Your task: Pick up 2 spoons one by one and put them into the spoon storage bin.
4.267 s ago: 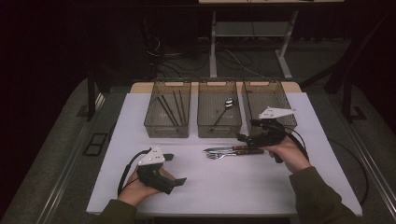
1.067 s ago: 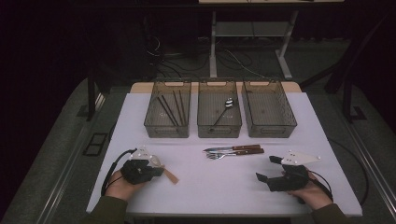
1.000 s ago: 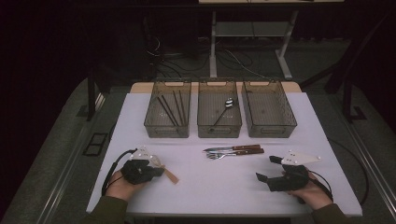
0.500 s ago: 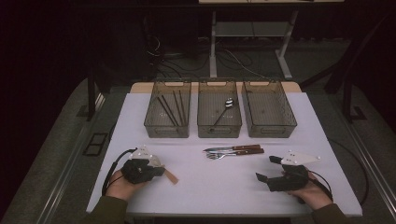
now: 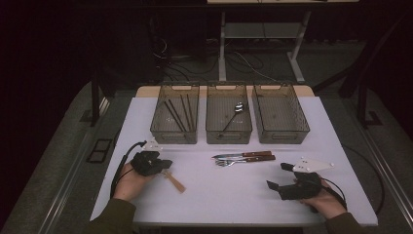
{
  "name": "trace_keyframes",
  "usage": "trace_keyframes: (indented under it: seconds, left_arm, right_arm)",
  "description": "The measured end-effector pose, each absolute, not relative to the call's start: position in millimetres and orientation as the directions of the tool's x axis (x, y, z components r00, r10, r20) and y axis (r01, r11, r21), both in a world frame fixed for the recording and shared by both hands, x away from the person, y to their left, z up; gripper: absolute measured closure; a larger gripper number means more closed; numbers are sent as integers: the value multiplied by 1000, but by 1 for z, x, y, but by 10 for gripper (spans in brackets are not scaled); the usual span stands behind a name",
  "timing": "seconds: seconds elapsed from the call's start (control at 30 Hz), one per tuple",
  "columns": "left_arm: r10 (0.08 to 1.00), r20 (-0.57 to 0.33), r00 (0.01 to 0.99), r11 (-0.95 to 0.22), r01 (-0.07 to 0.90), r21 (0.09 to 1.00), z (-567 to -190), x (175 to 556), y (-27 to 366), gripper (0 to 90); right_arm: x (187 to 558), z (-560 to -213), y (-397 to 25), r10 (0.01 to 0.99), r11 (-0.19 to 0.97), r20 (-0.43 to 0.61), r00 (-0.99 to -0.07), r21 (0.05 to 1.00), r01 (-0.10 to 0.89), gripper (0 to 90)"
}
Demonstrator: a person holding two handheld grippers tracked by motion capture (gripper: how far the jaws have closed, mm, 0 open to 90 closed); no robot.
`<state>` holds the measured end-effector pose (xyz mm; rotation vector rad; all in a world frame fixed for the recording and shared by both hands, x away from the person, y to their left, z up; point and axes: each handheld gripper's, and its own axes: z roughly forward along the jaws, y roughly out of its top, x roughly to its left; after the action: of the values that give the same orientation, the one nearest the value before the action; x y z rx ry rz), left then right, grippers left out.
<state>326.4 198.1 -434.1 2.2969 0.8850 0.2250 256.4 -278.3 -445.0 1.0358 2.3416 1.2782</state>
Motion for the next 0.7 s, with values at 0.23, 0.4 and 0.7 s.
trace_keyframes:
  seconds: [0.23,0.4,0.7]
  left_arm:
    - [647,-44,762,-597,541,593,-435,323,199,900]
    - [650,-38,759,-603,545,583,-434,319,200,900]
    - [668,-47,743,-597,571,564,-432,303,211,900]
  right_arm:
    - [256,-445,-278,704,355,90,-705,815,458,143]
    - [256,-446,-278,702,358,89,-706,813,459,143]
    - [256,-445,-280,705,354,90,-703,815,460,143]
